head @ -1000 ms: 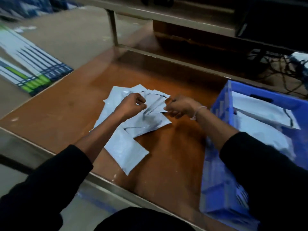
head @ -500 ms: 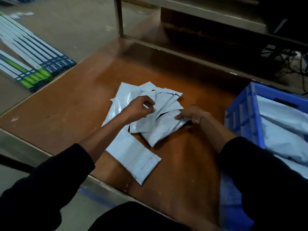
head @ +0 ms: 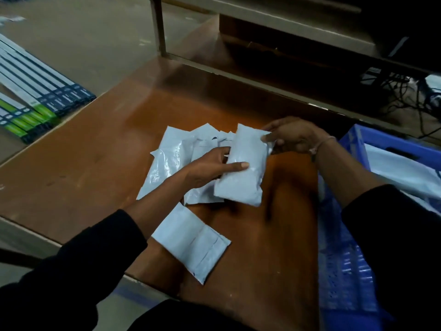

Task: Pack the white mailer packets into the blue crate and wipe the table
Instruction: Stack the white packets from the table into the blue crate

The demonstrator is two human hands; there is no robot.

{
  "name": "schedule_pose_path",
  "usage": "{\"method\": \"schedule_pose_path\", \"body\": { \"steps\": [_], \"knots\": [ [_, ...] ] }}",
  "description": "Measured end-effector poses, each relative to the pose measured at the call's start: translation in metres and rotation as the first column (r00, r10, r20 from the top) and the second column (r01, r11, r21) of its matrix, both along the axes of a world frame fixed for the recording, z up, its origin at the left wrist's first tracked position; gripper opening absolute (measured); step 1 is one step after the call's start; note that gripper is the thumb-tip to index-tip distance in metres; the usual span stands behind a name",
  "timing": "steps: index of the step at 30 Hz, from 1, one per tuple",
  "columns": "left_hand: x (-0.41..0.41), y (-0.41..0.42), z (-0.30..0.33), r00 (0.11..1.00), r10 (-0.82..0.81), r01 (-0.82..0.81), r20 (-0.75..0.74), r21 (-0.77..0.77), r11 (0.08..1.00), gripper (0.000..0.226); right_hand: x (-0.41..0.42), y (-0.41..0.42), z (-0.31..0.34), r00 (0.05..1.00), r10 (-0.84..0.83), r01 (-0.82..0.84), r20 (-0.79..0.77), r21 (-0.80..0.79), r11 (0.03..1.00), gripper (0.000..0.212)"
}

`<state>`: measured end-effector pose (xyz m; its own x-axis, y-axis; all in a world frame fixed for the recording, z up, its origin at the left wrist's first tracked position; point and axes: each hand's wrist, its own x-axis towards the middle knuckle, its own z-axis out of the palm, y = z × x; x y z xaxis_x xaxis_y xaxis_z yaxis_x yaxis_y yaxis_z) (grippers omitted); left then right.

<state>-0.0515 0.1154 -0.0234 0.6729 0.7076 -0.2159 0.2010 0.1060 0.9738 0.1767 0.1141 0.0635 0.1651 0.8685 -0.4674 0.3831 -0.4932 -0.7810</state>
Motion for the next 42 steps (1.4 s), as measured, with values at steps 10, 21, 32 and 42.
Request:
{"method": "schedule_pose_path", "body": {
  "steps": [10,21,32,42],
  "knots": [
    [-0.091,0.033,-0.021,0.828,0.56,-0.561,-0.034,-0.042,0.826,0.054,-0.101,0.022,-0.093,0.993,-0.093,0.089,0.07,0.061,0.994,0.02],
    [-0.108,0.02,-0.032,0.798,0.602,-0.601,-0.015,-0.089,0.794,0.042,-0.122,0.023,-0.102,0.937,-0.116,0.09,0.33,0.094,0.991,0.047],
    [-0.04,-0.008,-0.02,0.801,0.595,-0.554,0.071,-0.291,0.78,0.046,-0.022,-0.024,0.023,0.979,-0.193,0.198,-0.064,0.086,0.976,0.022],
    [0.031,-0.065,0.02,0.928,0.328,-0.26,0.179,-0.319,0.911,0.049,-0.004,-0.094,0.013,0.98,-0.186,0.167,0.066,0.227,0.959,0.042]
  ]
}}
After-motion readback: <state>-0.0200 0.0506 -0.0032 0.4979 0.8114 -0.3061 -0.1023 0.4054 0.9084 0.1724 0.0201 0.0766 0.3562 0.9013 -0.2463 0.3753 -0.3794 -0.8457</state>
